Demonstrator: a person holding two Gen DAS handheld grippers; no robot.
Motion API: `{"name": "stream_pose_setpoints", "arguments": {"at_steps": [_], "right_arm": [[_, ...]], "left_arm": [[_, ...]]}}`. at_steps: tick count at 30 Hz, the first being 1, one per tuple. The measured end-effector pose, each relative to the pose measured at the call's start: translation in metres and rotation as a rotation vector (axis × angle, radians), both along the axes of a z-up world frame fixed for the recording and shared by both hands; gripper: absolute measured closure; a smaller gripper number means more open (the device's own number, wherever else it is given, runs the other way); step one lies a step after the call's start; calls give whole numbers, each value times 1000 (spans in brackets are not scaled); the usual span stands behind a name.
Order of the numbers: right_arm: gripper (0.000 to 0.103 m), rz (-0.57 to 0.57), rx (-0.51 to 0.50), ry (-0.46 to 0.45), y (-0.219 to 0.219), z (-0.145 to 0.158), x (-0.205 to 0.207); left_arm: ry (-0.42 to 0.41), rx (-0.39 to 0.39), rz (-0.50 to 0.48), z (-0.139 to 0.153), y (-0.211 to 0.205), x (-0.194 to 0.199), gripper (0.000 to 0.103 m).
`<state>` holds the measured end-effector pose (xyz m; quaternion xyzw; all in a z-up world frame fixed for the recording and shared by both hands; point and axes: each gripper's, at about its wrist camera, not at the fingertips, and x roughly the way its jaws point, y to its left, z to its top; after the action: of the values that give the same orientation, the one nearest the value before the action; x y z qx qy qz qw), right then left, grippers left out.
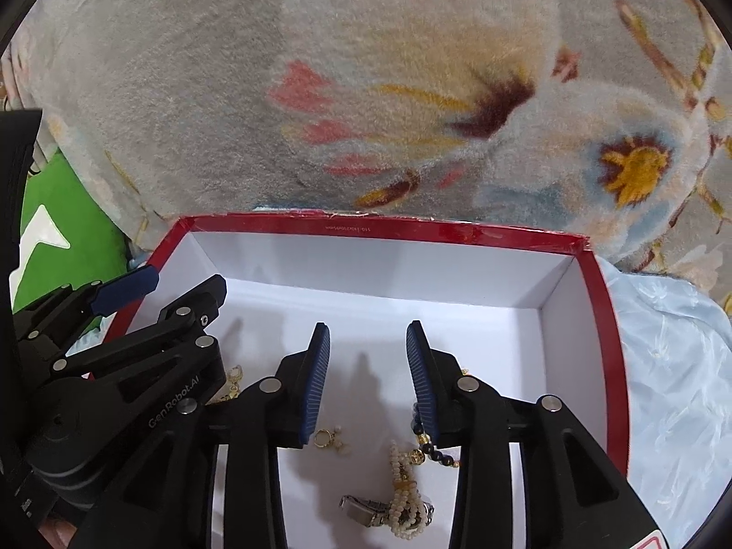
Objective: Organize jewelry
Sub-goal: 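Open both tools to release the earrings into the box, then withdraw both tools from the box toward the gold hoop earrings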
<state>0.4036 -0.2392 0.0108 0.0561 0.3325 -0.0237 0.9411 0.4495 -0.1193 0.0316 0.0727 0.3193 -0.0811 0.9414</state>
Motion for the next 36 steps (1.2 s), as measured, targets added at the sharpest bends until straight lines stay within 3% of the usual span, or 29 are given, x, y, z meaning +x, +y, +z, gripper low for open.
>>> {"name": "stream_pose_setpoints", "arguments": {"at_steps": [8,18,22,29,36], "right_arm": [[66,20,-33,-54,18,23,-71],[59,21,-119,-106,51,22,-192],[59,37,-137,-104,67,12,-234],[58,97,-51,-30,92,-19,-286],[58,188,26,63,133,-59,-298]], "left_arm": [[-45,8,-22,12,16,-62,49],[-13,-30,-46,11,57,-163,49],[14,-39,-61,2,73,-198,49],[68,-69,-34,-17,120,-254,47],[173,-86,75,-59,187,-285,46]]}}
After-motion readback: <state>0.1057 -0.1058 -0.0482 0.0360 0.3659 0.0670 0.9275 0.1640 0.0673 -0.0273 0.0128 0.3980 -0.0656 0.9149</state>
